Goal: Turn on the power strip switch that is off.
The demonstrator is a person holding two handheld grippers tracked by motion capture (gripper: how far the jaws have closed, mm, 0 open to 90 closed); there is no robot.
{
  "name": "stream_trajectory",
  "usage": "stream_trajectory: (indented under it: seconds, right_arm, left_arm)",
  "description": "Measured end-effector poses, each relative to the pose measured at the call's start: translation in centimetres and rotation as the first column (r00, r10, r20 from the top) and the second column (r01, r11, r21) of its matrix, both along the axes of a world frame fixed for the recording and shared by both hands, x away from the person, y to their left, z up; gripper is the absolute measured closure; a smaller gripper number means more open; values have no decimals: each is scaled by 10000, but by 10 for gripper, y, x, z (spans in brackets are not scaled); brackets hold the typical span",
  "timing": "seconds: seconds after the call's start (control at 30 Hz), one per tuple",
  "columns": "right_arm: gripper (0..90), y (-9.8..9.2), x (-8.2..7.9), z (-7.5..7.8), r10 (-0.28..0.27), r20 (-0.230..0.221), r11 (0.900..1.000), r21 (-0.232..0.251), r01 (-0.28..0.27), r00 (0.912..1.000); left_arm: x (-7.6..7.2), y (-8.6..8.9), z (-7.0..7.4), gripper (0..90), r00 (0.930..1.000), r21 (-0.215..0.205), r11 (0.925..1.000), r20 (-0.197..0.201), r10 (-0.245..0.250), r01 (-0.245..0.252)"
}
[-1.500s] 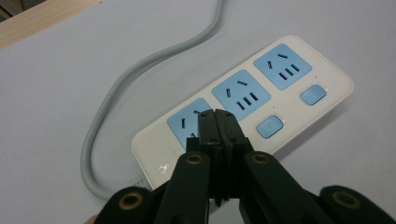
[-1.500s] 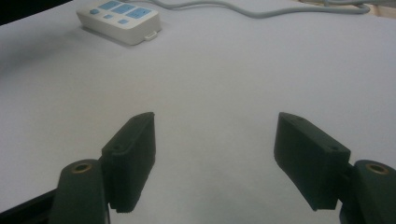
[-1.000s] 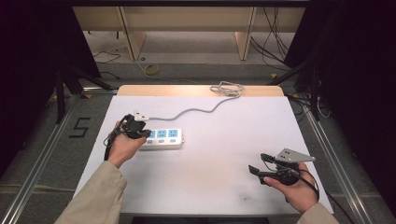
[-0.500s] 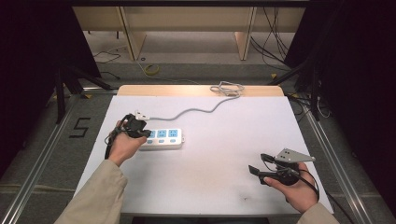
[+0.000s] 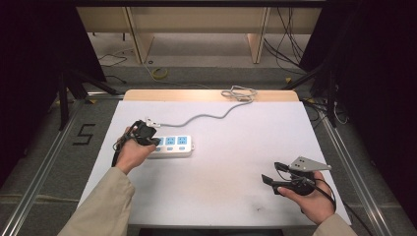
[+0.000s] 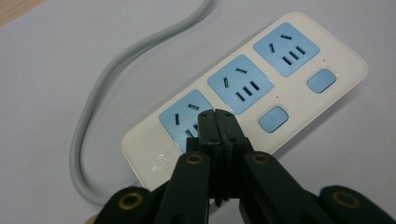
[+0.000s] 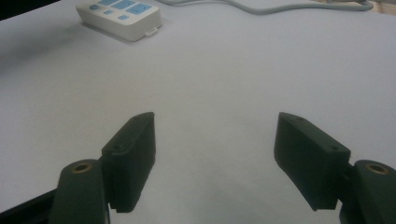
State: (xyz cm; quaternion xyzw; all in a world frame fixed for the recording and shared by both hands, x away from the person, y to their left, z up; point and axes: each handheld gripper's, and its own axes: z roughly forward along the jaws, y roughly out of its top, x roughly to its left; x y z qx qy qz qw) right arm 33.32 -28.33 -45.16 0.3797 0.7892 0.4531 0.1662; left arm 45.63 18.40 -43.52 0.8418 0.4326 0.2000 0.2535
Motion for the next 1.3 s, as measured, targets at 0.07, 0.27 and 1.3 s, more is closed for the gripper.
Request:
stream_trajectory:
  seconds: [0.07,0.27,1.3]
  right_arm:
    - [301,0,0,0,2,-9,10000,-7,-2,10000]
    - [301,0,0,-1,23,-28,10000,-16,-23,10000]
    - [299,0,0,-1,47,-47,10000,-51,-47,10000]
  left_arm:
    - [0,0,0,899,10000,11,10000,-39,-17,17]
    - [1,-1,-1,899,9999,99,9999,-140,-86,88]
    - [4,-5,-7,899,9978,564,9975,-542,-384,415]
